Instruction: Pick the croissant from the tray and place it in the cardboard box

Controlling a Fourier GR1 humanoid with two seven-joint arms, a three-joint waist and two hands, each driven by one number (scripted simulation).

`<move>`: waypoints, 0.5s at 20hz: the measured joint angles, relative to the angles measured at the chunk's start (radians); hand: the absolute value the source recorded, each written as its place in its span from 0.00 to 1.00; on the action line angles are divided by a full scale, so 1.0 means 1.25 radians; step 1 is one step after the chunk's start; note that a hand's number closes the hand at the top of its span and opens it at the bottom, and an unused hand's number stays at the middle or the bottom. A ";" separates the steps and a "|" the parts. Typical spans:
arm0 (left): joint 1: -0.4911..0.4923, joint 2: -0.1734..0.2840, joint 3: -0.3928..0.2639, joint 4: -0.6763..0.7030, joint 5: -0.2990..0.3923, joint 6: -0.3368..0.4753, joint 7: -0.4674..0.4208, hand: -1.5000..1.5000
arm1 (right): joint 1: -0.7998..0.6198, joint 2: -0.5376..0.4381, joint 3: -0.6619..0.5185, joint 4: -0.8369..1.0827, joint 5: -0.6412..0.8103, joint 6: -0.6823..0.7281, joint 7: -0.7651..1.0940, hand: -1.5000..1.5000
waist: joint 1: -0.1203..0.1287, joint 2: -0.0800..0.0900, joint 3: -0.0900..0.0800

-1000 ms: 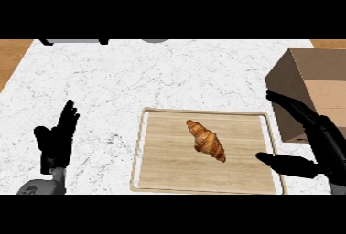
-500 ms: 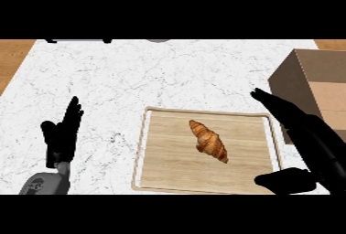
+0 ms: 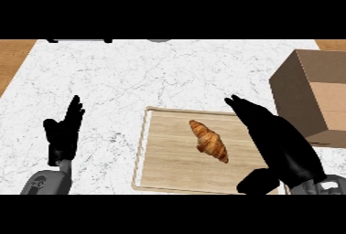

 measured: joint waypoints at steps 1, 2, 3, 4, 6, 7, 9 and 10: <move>-0.002 -0.007 0.001 0.009 -0.005 0.004 -0.009 0.50 | -0.007 0.017 0.007 0.012 0.005 0.008 0.011 0.00 | 0.000 0.000 0.000; -0.005 -0.007 0.005 0.011 -0.005 0.001 -0.008 0.50 | -0.009 0.035 0.017 0.022 0.017 0.011 0.018 0.00 | -0.001 0.000 0.000; -0.004 -0.008 0.007 0.011 -0.006 -0.002 -0.009 0.50 | -0.014 0.051 0.017 0.039 0.023 0.015 0.019 0.00 | -0.001 0.000 0.000; 0.002 -0.010 0.005 0.004 -0.009 -0.004 -0.006 0.50 | -0.020 0.068 0.019 0.039 0.026 0.023 0.033 0.00 | -0.001 0.000 0.000; 0.012 -0.015 0.006 -0.009 -0.013 -0.005 -0.001 0.50 | -0.009 0.094 0.022 0.041 0.040 0.031 0.035 0.00 | -0.001 0.000 0.000; 0.021 -0.014 0.008 -0.014 -0.013 -0.011 -0.005 0.50 | -0.014 0.114 0.028 0.050 0.046 0.033 0.040 0.00 | -0.001 0.000 0.001; 0.015 -0.018 0.012 -0.016 -0.021 -0.007 0.003 0.50 | -0.018 0.137 0.023 0.044 0.053 0.044 0.049 0.00 | -0.002 0.000 0.001; 0.012 -0.018 0.014 -0.008 -0.024 -0.009 0.001 0.50 | -0.013 0.141 0.020 0.051 0.059 0.049 0.047 0.00 | -0.003 0.000 0.000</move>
